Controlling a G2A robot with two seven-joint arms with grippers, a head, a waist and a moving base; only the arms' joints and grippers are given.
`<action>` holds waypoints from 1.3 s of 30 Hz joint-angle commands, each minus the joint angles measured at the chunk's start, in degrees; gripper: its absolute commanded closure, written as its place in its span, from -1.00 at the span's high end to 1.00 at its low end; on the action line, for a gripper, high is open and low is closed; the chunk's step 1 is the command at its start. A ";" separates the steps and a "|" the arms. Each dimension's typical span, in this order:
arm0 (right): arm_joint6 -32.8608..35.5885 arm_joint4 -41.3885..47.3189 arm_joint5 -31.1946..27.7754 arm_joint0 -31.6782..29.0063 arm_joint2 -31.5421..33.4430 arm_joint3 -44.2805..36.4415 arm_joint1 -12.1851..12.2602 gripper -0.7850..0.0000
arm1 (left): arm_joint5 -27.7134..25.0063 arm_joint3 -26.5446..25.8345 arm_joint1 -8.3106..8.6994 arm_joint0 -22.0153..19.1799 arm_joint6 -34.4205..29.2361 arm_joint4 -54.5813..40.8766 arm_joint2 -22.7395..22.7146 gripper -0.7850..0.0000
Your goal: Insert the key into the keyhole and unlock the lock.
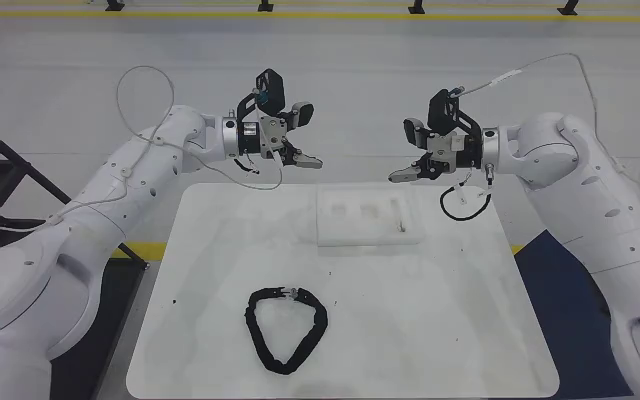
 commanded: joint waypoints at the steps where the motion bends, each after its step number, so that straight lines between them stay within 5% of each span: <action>1: 0.00 0.00 0.00 0.00 0.00 0.00 0.00 1.00 | 0.00 0.00 0.00 0.00 0.00 0.00 0.00 1.00; 17: 1.16 -0.61 3.52 -2.25 -0.29 -0.07 0.18 1.00 | 0.00 0.00 0.00 0.00 0.00 0.00 0.00 1.00; 39: 17.93 0.44 25.50 0.38 -8.28 10.67 -4.88 1.00 | 0.00 0.00 0.00 0.00 0.00 0.00 0.00 1.00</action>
